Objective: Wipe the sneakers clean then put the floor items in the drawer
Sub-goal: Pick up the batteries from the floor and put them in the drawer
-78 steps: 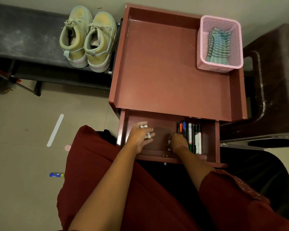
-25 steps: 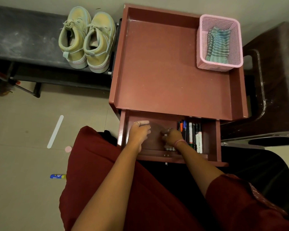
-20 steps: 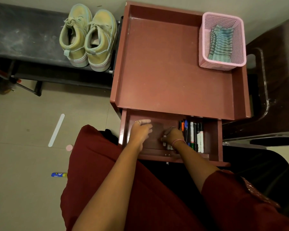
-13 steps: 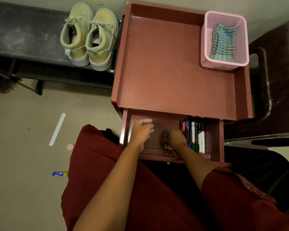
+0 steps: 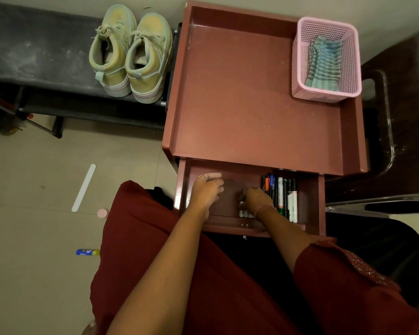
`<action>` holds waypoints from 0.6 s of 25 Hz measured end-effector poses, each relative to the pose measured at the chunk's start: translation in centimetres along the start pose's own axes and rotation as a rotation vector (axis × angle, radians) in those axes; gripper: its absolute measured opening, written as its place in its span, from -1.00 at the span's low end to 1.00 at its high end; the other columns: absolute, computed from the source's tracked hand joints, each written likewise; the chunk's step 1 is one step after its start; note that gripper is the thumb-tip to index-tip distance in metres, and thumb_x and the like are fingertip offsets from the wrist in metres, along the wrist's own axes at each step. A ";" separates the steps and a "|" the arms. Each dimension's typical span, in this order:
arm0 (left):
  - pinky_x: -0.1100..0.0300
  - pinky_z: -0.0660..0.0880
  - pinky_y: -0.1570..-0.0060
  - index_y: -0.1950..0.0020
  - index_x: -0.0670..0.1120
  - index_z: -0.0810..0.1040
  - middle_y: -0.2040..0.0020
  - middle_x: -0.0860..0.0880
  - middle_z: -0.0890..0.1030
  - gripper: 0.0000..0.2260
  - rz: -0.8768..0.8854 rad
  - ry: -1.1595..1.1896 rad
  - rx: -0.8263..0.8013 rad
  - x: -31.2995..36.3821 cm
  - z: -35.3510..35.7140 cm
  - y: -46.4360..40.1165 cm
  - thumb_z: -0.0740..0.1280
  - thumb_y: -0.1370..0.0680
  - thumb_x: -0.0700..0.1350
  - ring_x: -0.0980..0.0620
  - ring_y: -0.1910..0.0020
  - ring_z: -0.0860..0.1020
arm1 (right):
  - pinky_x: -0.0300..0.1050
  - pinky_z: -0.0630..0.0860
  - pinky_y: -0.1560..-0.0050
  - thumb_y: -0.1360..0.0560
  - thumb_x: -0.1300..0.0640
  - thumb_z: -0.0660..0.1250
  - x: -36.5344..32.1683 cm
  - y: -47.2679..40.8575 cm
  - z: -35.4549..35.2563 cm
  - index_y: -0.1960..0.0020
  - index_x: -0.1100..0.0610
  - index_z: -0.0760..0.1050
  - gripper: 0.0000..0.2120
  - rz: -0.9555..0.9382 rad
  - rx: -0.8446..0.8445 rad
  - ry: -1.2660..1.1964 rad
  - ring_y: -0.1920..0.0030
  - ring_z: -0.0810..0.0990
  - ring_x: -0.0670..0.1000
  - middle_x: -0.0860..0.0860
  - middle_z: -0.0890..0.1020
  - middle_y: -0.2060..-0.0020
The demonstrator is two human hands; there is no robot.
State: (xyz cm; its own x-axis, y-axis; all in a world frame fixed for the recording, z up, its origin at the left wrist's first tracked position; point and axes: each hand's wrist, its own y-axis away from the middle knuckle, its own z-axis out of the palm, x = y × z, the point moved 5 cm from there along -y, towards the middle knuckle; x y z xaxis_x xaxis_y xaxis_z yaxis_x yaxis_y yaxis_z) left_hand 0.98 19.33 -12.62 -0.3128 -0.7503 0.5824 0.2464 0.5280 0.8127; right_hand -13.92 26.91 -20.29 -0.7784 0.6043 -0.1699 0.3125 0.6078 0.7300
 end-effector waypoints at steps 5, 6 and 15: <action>0.15 0.50 -0.04 -0.16 -0.06 0.55 -0.07 0.00 0.61 -0.82 0.002 0.002 -0.003 0.1 0.0 0.2 0.28 -0.58 -0.19 0.06 -0.05 0.60 | -0.08 0.51 -0.11 -0.42 0.21 0.40 0.3 0.2 0.3 -0.10 0.12 0.60 -0.74 -0.021 0.034 -0.108 -0.10 0.57 0.14 0.12 0.56 -0.14; 0.16 0.50 -0.03 -0.14 -0.05 0.55 -0.07 0.00 0.62 -0.83 0.003 0.001 -0.003 0.2 0.0 0.2 0.28 -0.57 -0.19 0.06 -0.05 0.60 | -0.08 0.50 -0.14 -0.42 0.22 0.41 0.4 0.4 0.2 -0.12 0.13 0.59 -0.73 -0.019 0.044 -0.126 -0.12 0.57 0.13 0.12 0.56 -0.15; 0.22 0.49 0.09 -0.05 0.00 0.54 -0.08 -0.01 0.62 -0.88 0.003 0.049 -0.023 0.3 0.0 0.7 0.29 -0.58 -0.19 0.07 -0.04 0.60 | -0.19 0.49 -0.10 -0.39 0.29 0.45 2.9 1.6 -2.1 -0.06 0.15 0.59 -0.75 0.038 0.084 -0.324 0.04 0.57 -0.01 0.07 0.64 0.02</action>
State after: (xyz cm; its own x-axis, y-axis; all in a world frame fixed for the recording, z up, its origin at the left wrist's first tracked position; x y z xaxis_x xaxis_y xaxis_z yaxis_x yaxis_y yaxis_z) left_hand 1.01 19.48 -11.83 -0.2667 -0.7677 0.5827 0.2681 0.5216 0.8099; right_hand -16.82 28.57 -18.22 -0.5560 0.7517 -0.3546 0.3922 0.6135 0.6854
